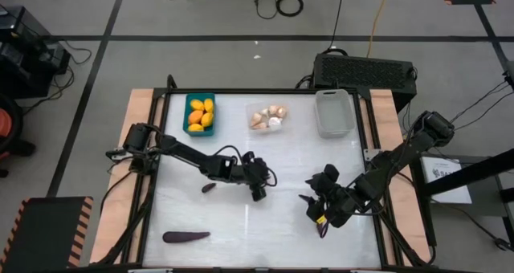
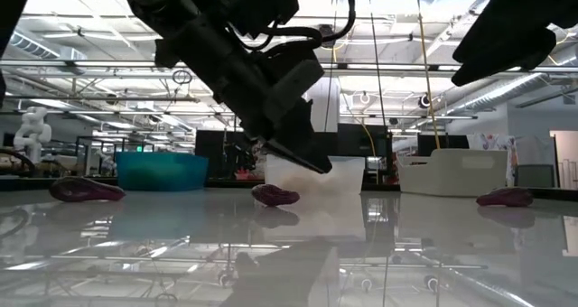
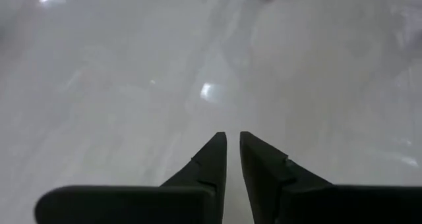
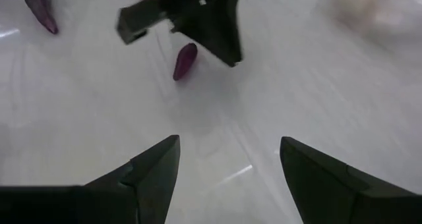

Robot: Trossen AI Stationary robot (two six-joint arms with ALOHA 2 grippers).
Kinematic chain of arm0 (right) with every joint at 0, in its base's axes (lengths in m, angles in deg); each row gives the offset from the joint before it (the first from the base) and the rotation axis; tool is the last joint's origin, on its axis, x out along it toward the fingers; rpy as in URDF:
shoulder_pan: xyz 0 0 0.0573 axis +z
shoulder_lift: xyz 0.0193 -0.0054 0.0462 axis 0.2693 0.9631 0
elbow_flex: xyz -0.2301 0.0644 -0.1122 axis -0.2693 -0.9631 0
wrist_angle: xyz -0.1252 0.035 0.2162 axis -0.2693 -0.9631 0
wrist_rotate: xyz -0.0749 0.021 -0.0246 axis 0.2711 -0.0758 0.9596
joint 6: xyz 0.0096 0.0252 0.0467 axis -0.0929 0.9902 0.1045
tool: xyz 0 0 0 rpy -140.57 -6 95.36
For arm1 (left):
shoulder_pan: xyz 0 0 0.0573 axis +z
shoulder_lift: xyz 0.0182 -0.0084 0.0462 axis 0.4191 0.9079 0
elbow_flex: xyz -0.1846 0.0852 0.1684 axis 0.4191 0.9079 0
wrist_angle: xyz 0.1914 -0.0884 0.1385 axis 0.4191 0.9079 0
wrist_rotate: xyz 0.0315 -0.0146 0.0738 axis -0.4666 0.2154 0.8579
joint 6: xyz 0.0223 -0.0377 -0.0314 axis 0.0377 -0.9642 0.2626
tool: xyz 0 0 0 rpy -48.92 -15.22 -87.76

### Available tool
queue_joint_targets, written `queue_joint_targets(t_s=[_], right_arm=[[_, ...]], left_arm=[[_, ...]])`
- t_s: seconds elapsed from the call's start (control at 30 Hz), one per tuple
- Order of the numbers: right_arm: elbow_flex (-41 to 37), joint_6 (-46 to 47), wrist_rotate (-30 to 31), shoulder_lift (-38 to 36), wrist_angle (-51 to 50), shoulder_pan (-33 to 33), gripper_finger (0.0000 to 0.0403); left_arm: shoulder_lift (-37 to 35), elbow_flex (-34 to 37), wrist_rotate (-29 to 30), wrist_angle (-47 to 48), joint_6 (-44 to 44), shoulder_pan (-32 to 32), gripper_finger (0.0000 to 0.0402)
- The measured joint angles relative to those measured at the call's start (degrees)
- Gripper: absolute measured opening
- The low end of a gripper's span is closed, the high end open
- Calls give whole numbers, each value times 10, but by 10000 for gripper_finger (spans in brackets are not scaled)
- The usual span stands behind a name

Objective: Sort produce into baskets
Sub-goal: Put the eggplant into the gray bin

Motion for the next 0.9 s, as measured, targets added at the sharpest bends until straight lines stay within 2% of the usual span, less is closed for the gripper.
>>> queue_joint_targets(t_s=[0.13,0.23,0.37,0.47,0.57,0.67,0.9], right_arm=[[0,0,0,0,-14,0,254],[0,-2,-2,0,-20,0,254],[0,0,-2,0,-19,0,254],[0,1,-2,0,-18,0,254],[0,2,-2,0,-14,0,254],[0,2,-2,0,-10,0,254],[0,2,-2,0,-11,0,254]], left_arm=[[0,0,-56,12,65,-9,81],[0,0,-82,27,155,-26,120],[0,0,-85,28,250,-54,181],[0,0,-64,27,295,-72,226],[-1,0,-37,32,295,-81,264],[-1,-1,-39,70,294,-81,286],[-3,-2,-70,116,276,-56,292]])
